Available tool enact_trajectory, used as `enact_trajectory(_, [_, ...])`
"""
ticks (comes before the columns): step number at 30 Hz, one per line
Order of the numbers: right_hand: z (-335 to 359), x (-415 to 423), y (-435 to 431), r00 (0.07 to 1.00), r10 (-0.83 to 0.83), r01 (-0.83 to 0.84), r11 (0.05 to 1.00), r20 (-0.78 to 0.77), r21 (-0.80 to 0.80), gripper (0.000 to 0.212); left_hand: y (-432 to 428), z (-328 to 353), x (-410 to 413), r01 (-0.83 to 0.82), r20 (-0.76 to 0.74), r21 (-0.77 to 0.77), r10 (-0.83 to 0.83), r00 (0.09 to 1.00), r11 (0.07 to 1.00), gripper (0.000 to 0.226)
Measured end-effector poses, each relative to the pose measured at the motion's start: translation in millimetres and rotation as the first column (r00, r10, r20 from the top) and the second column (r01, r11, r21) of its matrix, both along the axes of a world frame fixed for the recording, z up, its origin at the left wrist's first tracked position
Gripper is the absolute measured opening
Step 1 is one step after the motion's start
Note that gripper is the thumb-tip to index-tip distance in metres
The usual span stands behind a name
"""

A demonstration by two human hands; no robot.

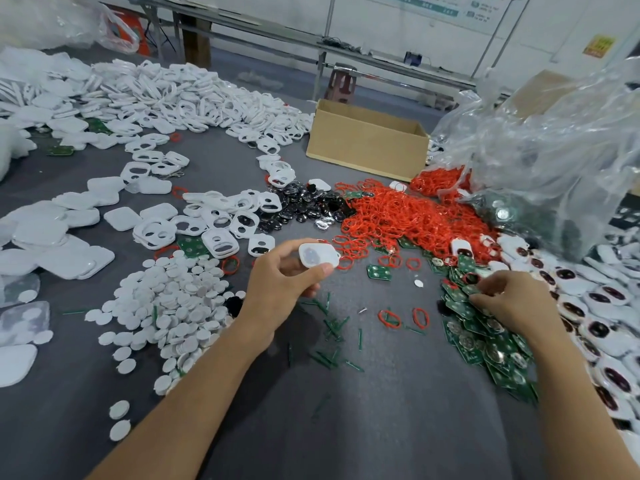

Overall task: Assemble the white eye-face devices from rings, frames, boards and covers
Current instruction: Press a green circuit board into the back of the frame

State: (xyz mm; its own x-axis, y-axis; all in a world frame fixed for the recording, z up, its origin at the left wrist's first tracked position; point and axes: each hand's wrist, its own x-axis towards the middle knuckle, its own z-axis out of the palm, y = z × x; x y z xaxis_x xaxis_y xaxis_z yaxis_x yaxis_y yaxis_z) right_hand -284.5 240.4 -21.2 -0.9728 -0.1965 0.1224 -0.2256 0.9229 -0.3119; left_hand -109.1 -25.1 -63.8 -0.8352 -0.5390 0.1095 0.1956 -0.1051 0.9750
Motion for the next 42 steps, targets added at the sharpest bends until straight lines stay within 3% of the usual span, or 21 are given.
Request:
enact_trajectory(7, [4,1,-8,0.993,-0.085,0.089,0.995,0.082,-0.050,0.034,-2,-2,-1,0.013,-0.003,-0.013,-0.013,1.000,1.000,0.027])
enact_trajectory(12, [11,5,-23,0.999,0.008,-0.007,1.000,0.036,-0.030,0.025,-2,-1,0,0.018,-0.013,-0.007,-0.019,1.000,1.000,0.027])
enact_trajectory(14, [19,14,-39,0.994,0.107,-0.109,0.975,-0.023,-0.192,0.022,-2,-1,0,0.026,-0.014,-0.007,-0.026,1.000,1.000,0.027])
enact_trajectory(15, [23,21,-51,0.982,0.188,-0.179,0.923,-0.008,-0.340,0.022,-2,-1,0,0.031,-0.012,-0.010,-0.031,0.999,0.999,0.027])
enact_trajectory(18, [33,44,-91,0.859,0.496,-0.243,0.610,0.125,-0.754,0.022,-3,-1,0,0.038,-0.007,-0.008,-0.038,0.999,0.999,0.029])
enact_trajectory(21, [31,56,-124,0.762,0.619,-0.155,0.461,0.192,-0.874,0.018,-4,-2,0,0.032,-0.003,-0.002,-0.032,0.999,0.999,0.029])
enact_trajectory(26, [20,63,-150,0.760,0.610,-0.138,0.485,0.222,-0.864,0.015,-4,-3,-3,0.034,-0.011,0.014,-0.034,0.999,0.999,0.027])
enact_trajectory(31, [18,66,-153,0.696,0.694,-0.119,0.362,0.182,-0.925,0.012,-4,-5,-4,0.033,-0.008,0.001,-0.033,0.999,0.999,0.026])
enact_trajectory(33, [19,69,-154,0.697,0.697,-0.137,0.358,0.167,-0.924,0.024,-3,-5,-4,0.033,-0.007,-0.004,-0.033,0.999,0.999,0.027])
enact_trajectory(36, [20,70,-156,0.737,0.666,-0.228,0.404,0.115,-0.886,0.006,-4,-5,-3,0.033,-0.003,-0.016,-0.033,0.999,0.999,0.028])
enact_trajectory(40, [21,67,-154,0.758,0.640,-0.294,0.502,0.121,-0.813,0.029,-4,-6,-4,0.034,0.008,-0.010,-0.034,0.999,0.999,0.032])
enact_trajectory(42, [23,66,-153,0.752,0.649,-0.313,0.504,0.113,-0.805,0.023,-4,-6,-5,0.042,0.005,-0.007,-0.042,0.999,0.999,0.034])
